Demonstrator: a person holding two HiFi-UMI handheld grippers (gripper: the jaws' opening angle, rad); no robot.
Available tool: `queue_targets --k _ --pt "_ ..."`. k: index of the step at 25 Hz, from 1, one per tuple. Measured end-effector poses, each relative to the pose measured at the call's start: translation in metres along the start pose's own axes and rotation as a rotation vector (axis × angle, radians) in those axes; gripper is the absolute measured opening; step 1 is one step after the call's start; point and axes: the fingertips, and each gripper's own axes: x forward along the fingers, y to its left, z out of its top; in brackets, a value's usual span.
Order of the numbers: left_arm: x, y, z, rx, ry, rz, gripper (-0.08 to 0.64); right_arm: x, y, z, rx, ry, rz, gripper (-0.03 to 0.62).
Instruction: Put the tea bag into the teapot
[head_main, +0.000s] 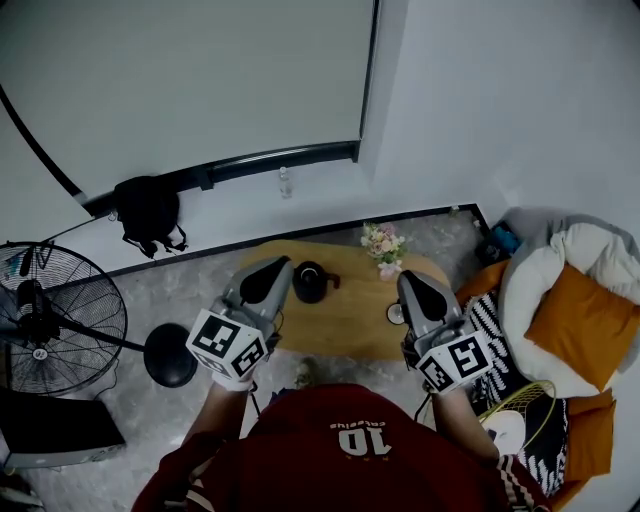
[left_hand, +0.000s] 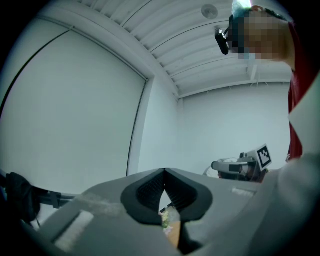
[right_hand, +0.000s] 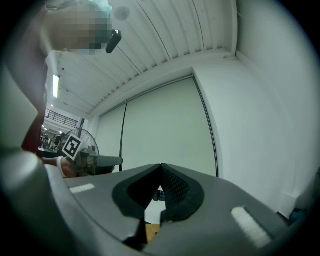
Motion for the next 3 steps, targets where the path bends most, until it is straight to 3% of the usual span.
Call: queue_targets --k 3 --pt "-0.0004 -0.0013 0.0015 -0.003 -0.004 -0.004 0.002 0.0 0.0011 -0.001 0.007 0.0 0.008 0.0"
